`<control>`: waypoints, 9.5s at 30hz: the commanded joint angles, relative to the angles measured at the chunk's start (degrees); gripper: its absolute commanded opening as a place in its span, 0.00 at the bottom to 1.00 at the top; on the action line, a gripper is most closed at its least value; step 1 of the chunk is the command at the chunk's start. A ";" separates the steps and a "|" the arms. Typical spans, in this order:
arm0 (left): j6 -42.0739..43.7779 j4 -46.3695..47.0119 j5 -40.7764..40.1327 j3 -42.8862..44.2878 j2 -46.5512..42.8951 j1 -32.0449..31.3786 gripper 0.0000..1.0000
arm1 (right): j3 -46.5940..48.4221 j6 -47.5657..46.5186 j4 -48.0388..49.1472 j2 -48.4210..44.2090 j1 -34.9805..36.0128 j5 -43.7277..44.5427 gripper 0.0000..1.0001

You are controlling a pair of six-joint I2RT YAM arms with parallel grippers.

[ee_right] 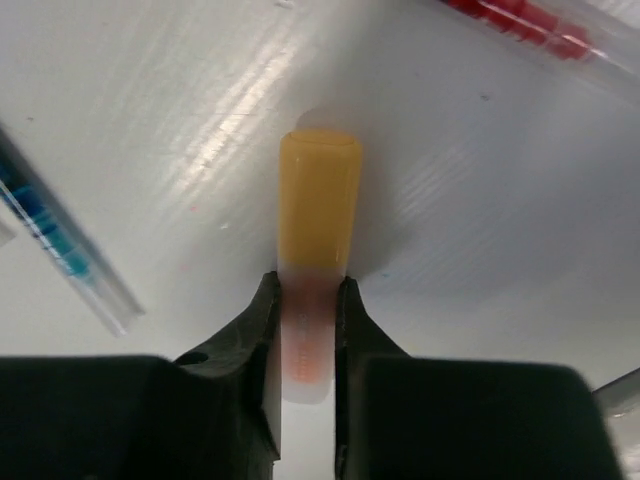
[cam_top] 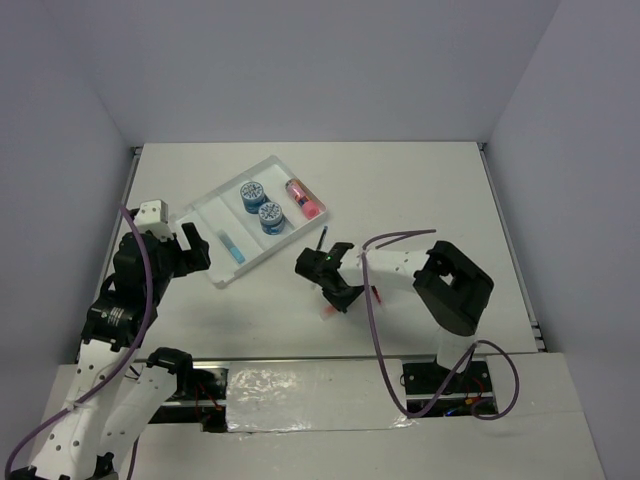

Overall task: Sort the stationery into containers
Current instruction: Pick up the stationery from the center of the board, then place the stationery in the storage box, then pick up the pen from the center of the board, then place the pen in the storage box, then pick up the pen from the center of the board, then place the pen in the storage box, then pick up the pen from the center of the board.

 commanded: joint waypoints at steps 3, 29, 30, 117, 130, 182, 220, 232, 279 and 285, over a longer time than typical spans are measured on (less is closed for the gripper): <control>0.16 1.46 -0.15 -0.16 0.35 -0.23 0.99 | -3.53 4.18 -2.31 -5.08 2.75 1.75 0.00; -0.45 0.76 -2.87 0.10 -1.32 -0.31 0.99 | 62.57 -109.37 27.92 30.16 -2.50 -27.05 0.16; -0.28 0.85 -2.70 0.10 -1.24 -0.40 0.99 | 62.13 -108.93 28.01 30.25 -2.85 -27.93 0.18; -2.20 8.42 -6.37 32.81 62.18 -28.36 0.00 | -24.36 -79.48 26.16 -70.56 -19.82 -20.21 0.95; -19.26 12.53 -8.33 10.91 43.58 8.20 0.01 | -25.59 -80.27 27.92 -70.48 -19.82 -21.35 0.95; -2.47 15.70 1.61 32.10 80.33 -33.71 0.57 | -21.63 -79.39 17.98 -75.05 -20.00 -13.26 0.96; -27.96 23.43 -7.18 7.67 49.21 9.88 0.16 | -27.35 -82.21 25.99 -64.42 -19.91 -16.87 0.97; -30.25 25.81 -4.10 2.92 48.60 11.37 0.67 | -23.39 -81.15 23.87 -46.77 -20.61 -12.30 1.00; -24.10 32.84 59.44 -8.51 3.15 7.51 0.99 | -10.30 -60.59 85.83 -18.27 -9.54 -62.39 0.00; -25.32 35.91 61.73 -10.62 4.74 7.42 0.83 | -6.96 -61.46 82.59 -17.13 -7.61 -60.73 0.00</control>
